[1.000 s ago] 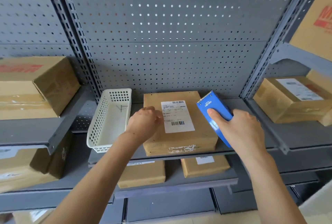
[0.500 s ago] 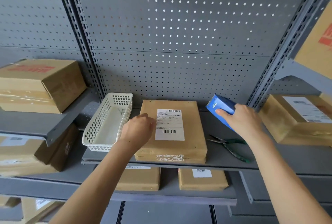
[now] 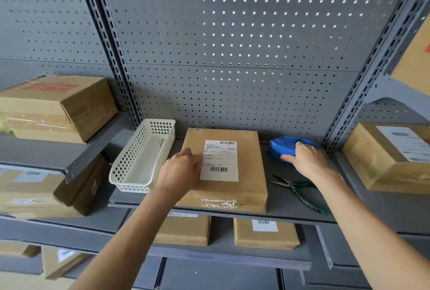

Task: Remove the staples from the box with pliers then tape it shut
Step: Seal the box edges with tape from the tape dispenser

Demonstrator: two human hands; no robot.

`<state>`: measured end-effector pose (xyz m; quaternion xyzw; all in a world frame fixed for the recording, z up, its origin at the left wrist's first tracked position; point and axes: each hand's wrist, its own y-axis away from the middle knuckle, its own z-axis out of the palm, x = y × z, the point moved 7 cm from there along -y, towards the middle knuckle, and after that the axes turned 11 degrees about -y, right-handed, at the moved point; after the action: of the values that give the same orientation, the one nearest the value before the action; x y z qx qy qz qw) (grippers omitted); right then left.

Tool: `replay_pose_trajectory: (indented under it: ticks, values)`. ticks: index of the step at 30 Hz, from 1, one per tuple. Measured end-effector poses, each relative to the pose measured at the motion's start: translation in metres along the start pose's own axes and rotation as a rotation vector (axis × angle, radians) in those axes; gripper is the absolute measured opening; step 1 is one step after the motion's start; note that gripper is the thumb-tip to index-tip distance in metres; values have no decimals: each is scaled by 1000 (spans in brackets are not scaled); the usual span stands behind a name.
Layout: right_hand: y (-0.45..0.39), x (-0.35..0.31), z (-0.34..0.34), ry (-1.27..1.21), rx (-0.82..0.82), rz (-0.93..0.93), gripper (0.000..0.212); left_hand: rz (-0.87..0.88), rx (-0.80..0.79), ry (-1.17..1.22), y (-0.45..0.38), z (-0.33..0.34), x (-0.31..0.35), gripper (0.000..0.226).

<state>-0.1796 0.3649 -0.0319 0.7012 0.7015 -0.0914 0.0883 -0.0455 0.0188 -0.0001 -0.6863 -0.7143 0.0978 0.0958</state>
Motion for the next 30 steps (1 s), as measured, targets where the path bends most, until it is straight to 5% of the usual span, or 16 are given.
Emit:
replay_pose_trajectory:
  ticks: [12, 24, 27, 30]
  values:
    - [-14, 12, 16, 62, -12, -40, 62, 16, -108, 80, 6, 5, 1, 48]
    - [-21, 18, 12, -11, -144, 4, 63, 60, -246, 43, 21, 7, 6, 105]
    - [-23, 8, -2, -1, -35, -1, 71, 68, -246, 41, 23, 8, 9, 108]
    - [-23, -27, -24, -74, 152, -101, 49, 50, -229, 38, 27, 9, 10, 109]
